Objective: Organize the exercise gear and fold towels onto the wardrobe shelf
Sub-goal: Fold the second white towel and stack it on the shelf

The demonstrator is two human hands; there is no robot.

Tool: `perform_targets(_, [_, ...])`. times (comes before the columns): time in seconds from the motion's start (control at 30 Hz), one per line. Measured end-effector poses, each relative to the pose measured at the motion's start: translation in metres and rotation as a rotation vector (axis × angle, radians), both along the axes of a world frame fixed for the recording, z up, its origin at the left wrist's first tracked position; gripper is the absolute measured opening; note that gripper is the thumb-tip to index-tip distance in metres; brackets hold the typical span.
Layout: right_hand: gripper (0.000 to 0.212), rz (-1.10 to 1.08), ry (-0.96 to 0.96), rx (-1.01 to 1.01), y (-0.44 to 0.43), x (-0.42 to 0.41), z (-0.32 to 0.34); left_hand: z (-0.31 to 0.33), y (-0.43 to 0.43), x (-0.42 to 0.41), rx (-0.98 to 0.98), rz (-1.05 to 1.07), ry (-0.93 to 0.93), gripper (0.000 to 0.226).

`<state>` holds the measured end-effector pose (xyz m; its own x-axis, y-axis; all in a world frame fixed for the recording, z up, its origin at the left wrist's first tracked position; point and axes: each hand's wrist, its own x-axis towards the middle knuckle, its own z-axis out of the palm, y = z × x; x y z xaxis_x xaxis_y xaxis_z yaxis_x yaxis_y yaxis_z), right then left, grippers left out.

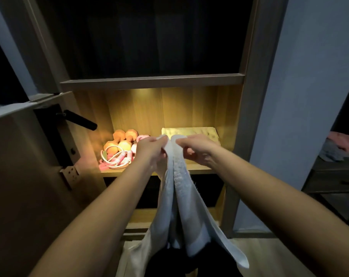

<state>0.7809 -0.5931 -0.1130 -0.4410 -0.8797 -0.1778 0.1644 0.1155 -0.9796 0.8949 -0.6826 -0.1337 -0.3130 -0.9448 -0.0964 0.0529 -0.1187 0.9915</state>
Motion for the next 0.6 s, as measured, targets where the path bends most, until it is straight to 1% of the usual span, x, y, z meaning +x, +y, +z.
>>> perform_targets(0.07, [0.008,-0.002,0.058,0.010,0.005,0.000,-0.005,-0.002,0.005,-0.001,-0.025,-0.016,-0.075,0.005])
perform_targets(0.1, [0.006,-0.008,0.094,0.009,0.007,-0.001,-0.008,-0.002,0.009,0.000,-0.034,-0.025,-0.085,0.004])
perform_targets(0.2, [0.011,-0.048,0.233,-0.016,0.012,-0.004,-0.015,0.000,0.020,0.002,-0.147,-0.054,-0.146,0.003])
perform_targets(0.3, [0.015,-0.101,0.367,-0.050,0.014,-0.006,-0.020,-0.002,0.027,0.002,-0.252,-0.086,-0.160,0.007])
perform_targets(0.37, [0.016,-0.125,0.404,-0.080,0.015,-0.008,-0.020,-0.002,0.029,0.002,-0.314,-0.088,-0.169,0.014])
perform_targets(0.43, [0.016,-0.123,0.458,-0.103,0.016,-0.008,-0.021,-0.003,0.028,0.001,-0.383,-0.070,-0.198,0.018])
perform_targets(0.53, [0.018,-0.109,0.623,-0.111,0.017,-0.006,-0.022,-0.009,0.027,0.001,-0.446,-0.052,-0.226,0.017])
perform_targets(0.6, [0.021,-0.056,0.734,-0.105,0.018,-0.007,-0.021,-0.014,0.026,0.001,-0.457,-0.030,-0.219,0.014])
